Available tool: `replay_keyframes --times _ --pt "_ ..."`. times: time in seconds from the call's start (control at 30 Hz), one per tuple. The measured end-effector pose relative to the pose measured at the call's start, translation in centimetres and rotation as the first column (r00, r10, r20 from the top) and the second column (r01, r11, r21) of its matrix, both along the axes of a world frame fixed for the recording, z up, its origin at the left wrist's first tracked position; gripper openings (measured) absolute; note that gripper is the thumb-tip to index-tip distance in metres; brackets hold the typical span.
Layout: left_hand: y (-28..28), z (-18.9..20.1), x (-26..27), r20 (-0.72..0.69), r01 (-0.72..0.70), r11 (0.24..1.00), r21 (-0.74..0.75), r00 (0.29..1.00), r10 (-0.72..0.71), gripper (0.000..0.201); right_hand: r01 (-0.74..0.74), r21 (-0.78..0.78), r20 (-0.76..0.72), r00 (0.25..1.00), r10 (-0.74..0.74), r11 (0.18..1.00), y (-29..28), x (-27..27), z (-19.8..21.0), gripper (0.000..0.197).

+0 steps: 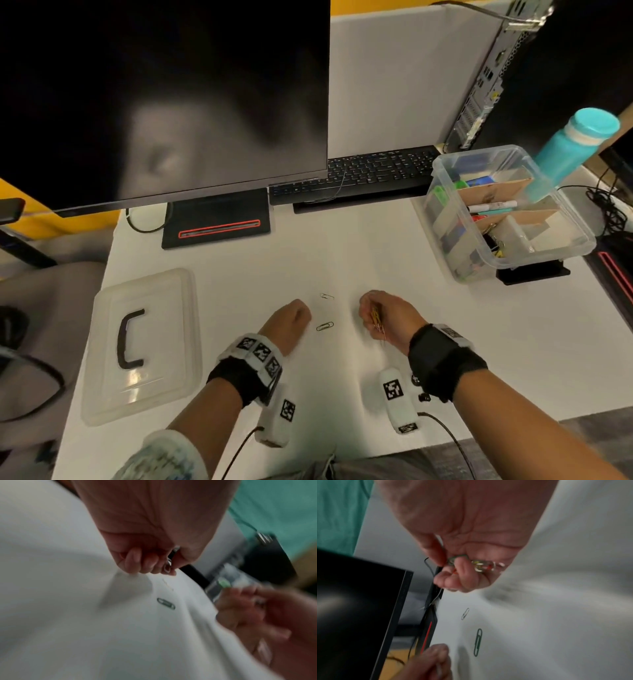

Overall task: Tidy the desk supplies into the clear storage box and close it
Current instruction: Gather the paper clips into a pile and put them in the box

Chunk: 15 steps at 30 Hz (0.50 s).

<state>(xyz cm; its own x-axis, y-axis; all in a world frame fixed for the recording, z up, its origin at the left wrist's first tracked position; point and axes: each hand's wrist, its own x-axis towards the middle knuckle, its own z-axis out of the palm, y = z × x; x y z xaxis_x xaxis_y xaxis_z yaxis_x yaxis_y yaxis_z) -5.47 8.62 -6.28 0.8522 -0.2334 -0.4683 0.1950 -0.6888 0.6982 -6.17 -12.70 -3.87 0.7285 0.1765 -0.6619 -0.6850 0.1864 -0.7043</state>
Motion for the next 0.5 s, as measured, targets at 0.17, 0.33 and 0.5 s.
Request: replay_keyframes --times 0.17,0.33,0.5 --pt "2.7 0.5 0.4 -0.37 -0.565 0.772 -0.291 0.811 0.453 0.023 -0.285 -0.852 0.12 0.709 0.695 0.438 3.0 2.6 -0.9 0.017" --pt "3.2 0.4 -1.0 -0.144 -0.304 0.937 -0.174 0.949 0.281 0.027 -0.269 -0.962 -0.091 0.496 0.864 0.053 5.5 3.9 -1.4 0.026" --pt "0.3 0.9 -1.4 0.011 0.03 0.988 0.15 0.999 -0.032 0.022 -0.41 -0.908 -0.185 0.569 0.801 0.081 5.5 4.6 -1.9 0.031"
